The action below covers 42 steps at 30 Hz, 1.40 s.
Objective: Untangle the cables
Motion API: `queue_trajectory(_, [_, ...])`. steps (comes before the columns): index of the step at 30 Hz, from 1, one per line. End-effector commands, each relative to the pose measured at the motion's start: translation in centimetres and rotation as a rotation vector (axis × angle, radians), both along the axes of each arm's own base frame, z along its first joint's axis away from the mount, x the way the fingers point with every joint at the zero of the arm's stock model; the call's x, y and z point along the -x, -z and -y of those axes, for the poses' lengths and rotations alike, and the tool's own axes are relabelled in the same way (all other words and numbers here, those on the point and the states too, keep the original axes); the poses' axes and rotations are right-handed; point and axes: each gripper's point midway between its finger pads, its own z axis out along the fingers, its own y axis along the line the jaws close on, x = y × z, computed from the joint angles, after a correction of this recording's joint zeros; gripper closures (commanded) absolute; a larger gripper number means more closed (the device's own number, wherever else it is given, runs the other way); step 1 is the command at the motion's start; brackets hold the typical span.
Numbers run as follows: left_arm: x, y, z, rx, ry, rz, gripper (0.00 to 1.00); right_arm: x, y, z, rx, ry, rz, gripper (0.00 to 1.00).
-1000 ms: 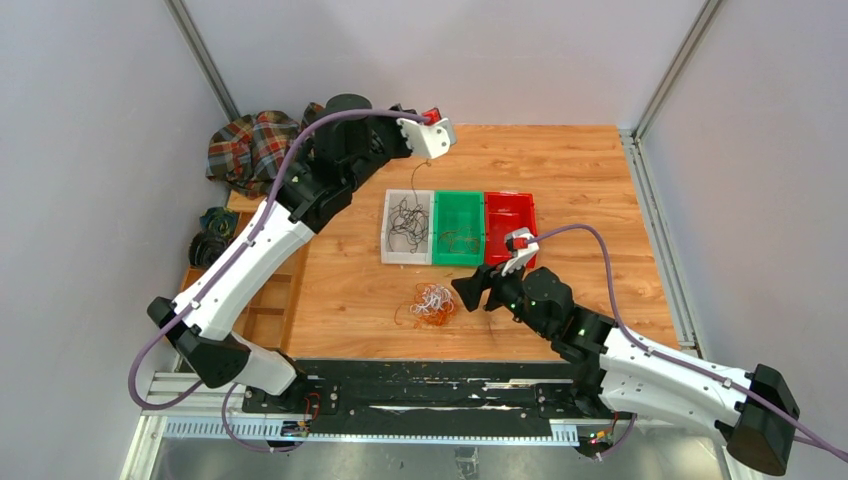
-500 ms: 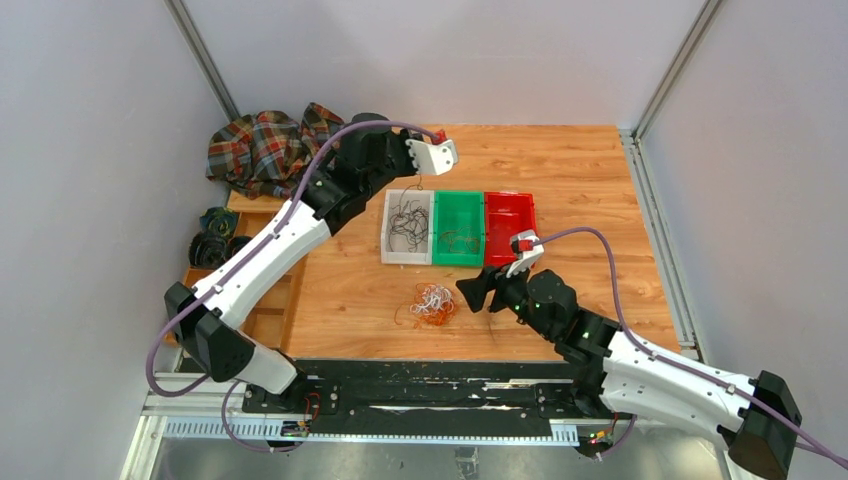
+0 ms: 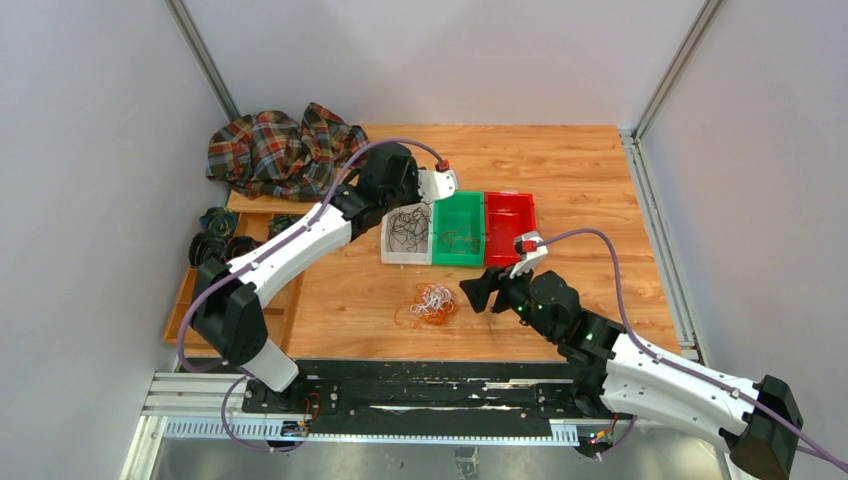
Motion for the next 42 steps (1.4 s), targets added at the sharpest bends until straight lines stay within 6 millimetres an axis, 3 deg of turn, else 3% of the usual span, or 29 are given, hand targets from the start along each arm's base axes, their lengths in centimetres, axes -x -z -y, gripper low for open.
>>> queue_trajectory(1, [-0.9, 2.1, 0.3, 0.044, -0.029, -0.038, 1.00, -0.7, -0.5, 0.9, 0.003, 0.047, 0.010, 0.32])
queue_trajectory(10, [-2.6, 9.0, -1.3, -0.060, -0.080, -0.051, 1.00, -0.8, -0.2, 1.8, 0.010, 0.067, 0.004, 0.32])
queue_trajectory(15, [-3.0, 11.3, -1.7, -0.072, -0.093, -0.076, 1.00, -1.0, 0.5, 2.5, 0.007, 0.084, -0.013, 0.32])
queue_trajectory(20, [-2.2, 13.1, -0.9, -0.031, -0.048, -0.204, 1.00, -1.4, 1.1, 2.8, 0.013, 0.090, -0.030, 0.32])
queue_trajectory(23, [-1.4, 13.9, -0.6, -0.010, -0.017, -0.311, 0.91, -1.6, 0.9, 2.9, 0.009, 0.090, -0.030, 0.32])
queue_trajectory(25, [-1.0, 14.0, -0.5, -0.001, 0.000, -0.348, 0.83, -1.8, 0.8, 3.0, 0.006, 0.093, -0.030, 0.32])
queue_trajectory(32, [-1.2, 12.3, -0.9, 0.036, 0.038, -0.422, 0.37, -1.8, 0.3, 2.9, -0.004, 0.082, -0.027, 0.32])
queue_trajectory(35, [-1.3, 11.1, -1.1, 0.033, 0.066, -0.428, 0.29, -1.8, 0.2, 2.8, -0.006, 0.079, -0.028, 0.32])
queue_trajectory(42, [0.0, 7.5, 0.2, 0.081, 0.176, -0.482, 0.27, -1.7, -0.1, 2.9, -0.011, 0.083, -0.030, 0.33])
